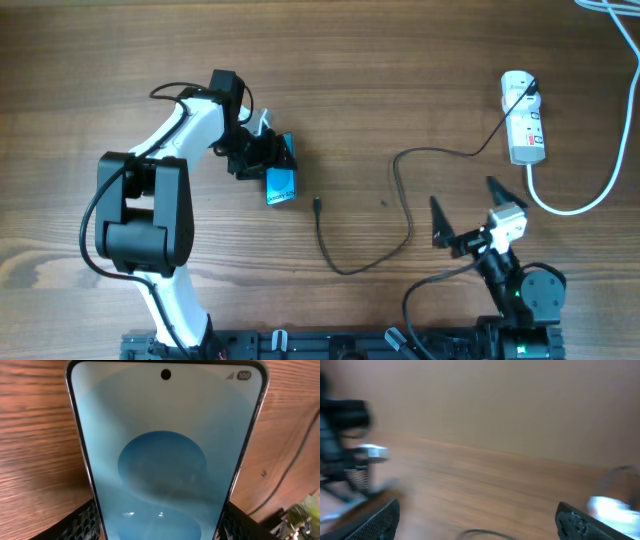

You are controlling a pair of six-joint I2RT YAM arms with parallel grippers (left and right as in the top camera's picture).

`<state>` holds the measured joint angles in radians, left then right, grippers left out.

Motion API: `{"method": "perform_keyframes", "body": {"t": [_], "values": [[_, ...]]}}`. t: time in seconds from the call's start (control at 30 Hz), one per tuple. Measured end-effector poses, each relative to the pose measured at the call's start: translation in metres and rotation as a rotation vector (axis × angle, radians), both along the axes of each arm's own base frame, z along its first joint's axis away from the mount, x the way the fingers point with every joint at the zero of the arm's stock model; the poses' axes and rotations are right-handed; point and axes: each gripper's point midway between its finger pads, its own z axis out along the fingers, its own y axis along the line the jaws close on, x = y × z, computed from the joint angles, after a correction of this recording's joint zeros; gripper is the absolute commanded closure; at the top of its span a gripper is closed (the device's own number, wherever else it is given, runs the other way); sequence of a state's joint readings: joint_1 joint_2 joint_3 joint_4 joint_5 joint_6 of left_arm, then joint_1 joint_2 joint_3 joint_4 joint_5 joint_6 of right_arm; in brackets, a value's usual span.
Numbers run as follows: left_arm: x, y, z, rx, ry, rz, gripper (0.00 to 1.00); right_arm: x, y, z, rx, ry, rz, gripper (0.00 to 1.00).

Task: Plug charger to phone and switch on socket
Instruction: 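Bring the right gripper toward the phone held by the left gripper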

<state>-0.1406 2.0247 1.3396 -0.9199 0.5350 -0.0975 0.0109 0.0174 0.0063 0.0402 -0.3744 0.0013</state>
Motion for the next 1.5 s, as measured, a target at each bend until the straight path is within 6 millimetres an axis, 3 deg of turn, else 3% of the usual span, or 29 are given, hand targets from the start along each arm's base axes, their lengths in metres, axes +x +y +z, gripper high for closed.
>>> {"method": "perform_keyframes", "body": {"t": [0.17,0.33,0.4,0.5,0.63,0.67,0.73,0.83,0.93,0.97,1.17,1.33,1.5], "values": [[0.0,-0.003,0.003,-0.031,-0.006,-0.012,0.39,-0.01,0.02,-0.001,0.105,0.063,0.133,0.0],[0.0,-0.004,0.003,-0.039,-0.009,-0.018,0.39,-0.015,0.029,0.052,0.208,0.167,0.193,0.0],[0.0,-0.004,0.003,-0.041,-0.009,-0.018,0.39,-0.011,0.033,0.077,0.229,0.28,0.208,0.0],[-0.001,-0.005,0.003,-0.042,-0.007,-0.02,0.39,0.002,0.042,0.089,0.261,0.481,0.245,0.0],[-0.001,-0.005,0.003,-0.042,-0.009,-0.023,0.39,0.032,0.077,0.119,0.327,0.573,0.522,0.0],[-0.001,-0.005,0.003,-0.042,-0.009,-0.023,0.39,0.034,0.083,0.118,0.359,0.608,0.582,0.0],[-0.001,-0.005,0.003,-0.042,-0.01,-0.023,0.39,0.039,0.096,0.1,0.439,0.748,0.668,0.02],[-0.001,-0.005,0.003,-0.042,-0.01,-0.023,0.38,0.046,0.126,0.048,0.51,1.01,0.739,0.1],[-0.001,-0.004,0.003,-0.042,-0.009,-0.023,0.38,0.045,0.161,-0.002,0.482,1.191,0.734,0.11],[-0.001,-0.005,0.003,-0.042,-0.01,-0.023,0.38,0.045,0.179,-0.029,0.45,1.256,0.708,0.11],[-0.001,-0.004,0.003,-0.042,-0.01,-0.023,0.38,0.046,0.24,-0.106,0.352,1.332,0.637,0.1],[-0.001,-0.005,0.003,-0.042,-0.009,-0.023,0.37,0.041,0.278,-0.153,0.362,1.361,0.638,0.14],[-0.001,-0.004,0.003,-0.042,-0.009,-0.023,0.37,0.049,0.287,-0.15,0.384,1.306,0.651,0.37]]}}
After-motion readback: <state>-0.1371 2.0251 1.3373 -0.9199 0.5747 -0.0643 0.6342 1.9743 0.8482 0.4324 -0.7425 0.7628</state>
